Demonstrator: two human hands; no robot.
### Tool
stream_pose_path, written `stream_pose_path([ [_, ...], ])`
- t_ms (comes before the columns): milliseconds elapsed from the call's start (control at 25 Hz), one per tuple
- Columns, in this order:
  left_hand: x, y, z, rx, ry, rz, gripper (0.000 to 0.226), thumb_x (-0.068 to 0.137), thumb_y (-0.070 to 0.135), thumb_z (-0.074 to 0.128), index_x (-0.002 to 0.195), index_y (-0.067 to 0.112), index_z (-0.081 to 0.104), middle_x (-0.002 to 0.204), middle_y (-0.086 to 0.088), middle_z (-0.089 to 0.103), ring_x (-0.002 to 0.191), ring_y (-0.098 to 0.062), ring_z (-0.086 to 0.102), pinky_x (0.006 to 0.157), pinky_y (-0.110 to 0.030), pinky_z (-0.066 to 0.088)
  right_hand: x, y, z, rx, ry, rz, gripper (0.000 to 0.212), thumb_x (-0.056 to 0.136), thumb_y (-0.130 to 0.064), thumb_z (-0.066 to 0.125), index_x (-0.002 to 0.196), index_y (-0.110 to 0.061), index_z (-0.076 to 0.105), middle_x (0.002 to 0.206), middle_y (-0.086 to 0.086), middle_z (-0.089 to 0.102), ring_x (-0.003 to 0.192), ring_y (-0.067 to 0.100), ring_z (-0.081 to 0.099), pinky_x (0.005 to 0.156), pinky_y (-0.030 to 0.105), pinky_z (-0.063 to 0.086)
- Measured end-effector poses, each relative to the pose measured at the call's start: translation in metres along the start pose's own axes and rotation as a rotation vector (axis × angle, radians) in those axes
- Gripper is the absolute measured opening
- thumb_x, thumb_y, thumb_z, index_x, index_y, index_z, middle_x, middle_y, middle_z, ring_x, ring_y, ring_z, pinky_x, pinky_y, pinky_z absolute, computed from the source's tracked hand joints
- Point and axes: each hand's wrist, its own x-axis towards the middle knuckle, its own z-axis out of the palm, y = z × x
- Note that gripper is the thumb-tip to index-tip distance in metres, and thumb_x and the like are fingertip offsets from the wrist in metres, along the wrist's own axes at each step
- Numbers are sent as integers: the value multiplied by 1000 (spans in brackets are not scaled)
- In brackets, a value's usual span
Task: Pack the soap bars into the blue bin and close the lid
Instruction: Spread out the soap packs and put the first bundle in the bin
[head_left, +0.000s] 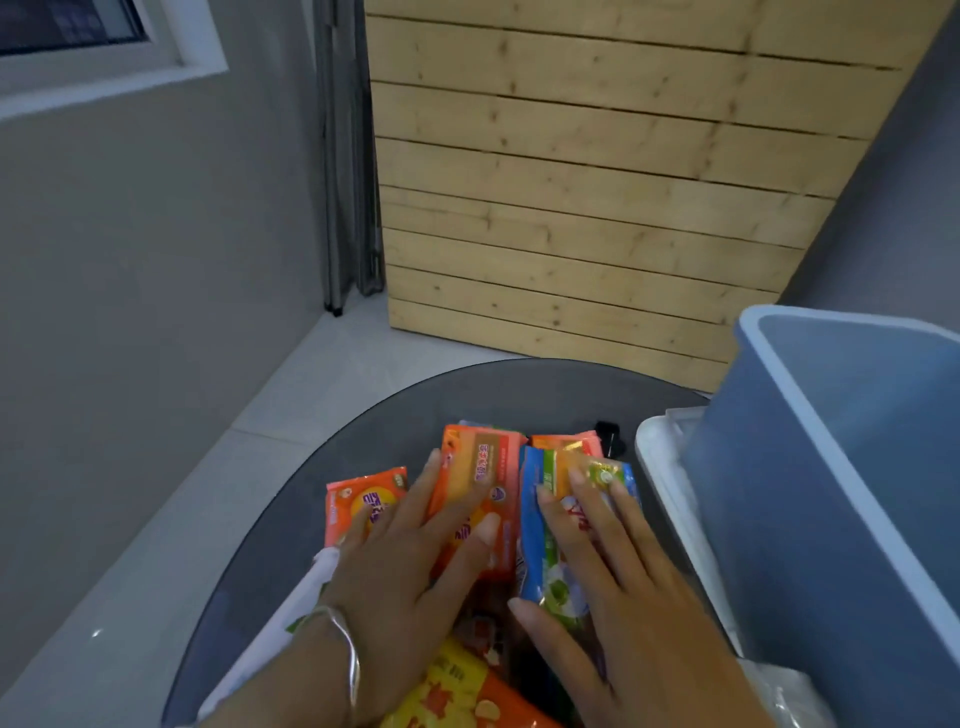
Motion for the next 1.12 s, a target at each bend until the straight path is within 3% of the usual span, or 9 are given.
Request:
stream_pose_path([
  [40, 0, -1, 0, -17, -7, 14, 42, 66, 83, -2, 105, 83, 13, 144, 39, -14, 135, 12, -3, 116, -29, -6, -3, 2, 6, 15, -16, 10, 71, 49, -83, -28, 114, -60, -45, 133, -28, -50, 128, 5, -41, 107, 32, -6],
  [120, 0, -4, 1, -25, -13, 53, 47, 71, 82, 3, 114, 78, 20, 145, 36, -9, 134, 9, 2, 117, -31, -2, -8, 3, 11, 12, -25, 0, 63, 52, -83, -22, 103, -61, -50, 121, -32, -54, 118, -3, -48, 104, 26, -15],
  [280, 6, -1, 0, 22, 3, 126, 56, 82, 66, 11, 135, 55, 27, 156, 21, 5, 144, -3, 5, 119, -37, 4, -17, 0, 7, 71, 48, 4, 63, 68, -80, -8, 125, -63, -28, 145, -30, -30, 138, 0, -28, 113, 28, -10],
  [400, -5, 4, -6, -114, 1, 172, 55, 89, 57, 24, 141, 41, 28, 153, 13, 28, 142, -7, 19, 118, -33, 15, -33, 6, 5, 33, 117, 0, 73, 78, -75, 2, 146, -49, -6, 157, -22, -12, 143, 2, -21, 117, 30, -10],
  [560, -42, 8, -11, -287, -67, 288, 70, 75, 69, 32, 141, 49, 17, 140, 25, 40, 129, 3, 39, 106, -25, 35, -87, 27, -2, 231, 196, 13, 89, 67, -86, 14, 146, -45, 11, 151, -32, -6, 142, -8, -12, 118, 24, 0],
  [760, -93, 30, 8, 92, 76, 512, 50, 80, 73, 29, 128, 59, 28, 136, 34, 30, 135, 7, 13, 112, -21, 8, -162, 37, 16, 660, 252, 147, 73, 74, -74, 40, 139, -52, 17, 146, -42, 9, 136, -21, 6, 112, 14, 8],
  [840, -108, 40, 22, 301, 115, 550, 61, 78, 74, 21, 132, 50, 33, 146, 26, 30, 141, -1, 8, 114, -27, -4, -174, 38, 25, 841, 270, 241, 63, 85, -52, 53, 142, -32, 34, 145, -27, 32, 135, -10, 28, 107, 10, 20],
  [960, -123, 50, 45, 465, 96, 483, 91, 70, 80, -2, 142, 34, 28, 156, 7, 21, 146, -16, 2, 118, -40, -6, -173, 34, 26, 1109, 235, 314, 33, 93, -28, 55, 123, -15, 61, 116, -8, 69, 108, 4, 64, 78, 5, 45],
  [1120, -124, 57, 60, 452, 41, 374, 86, 77, 75, 2, 145, 27, 22, 160, -1, 7, 146, -22, -6, 117, -46, -9, -167, 20, 27, 1302, 244, 373, 29, 92, -19, 58, 118, -7, 63, 108, 9, 73, 93, 17, 70, 70, 16, 54],
])
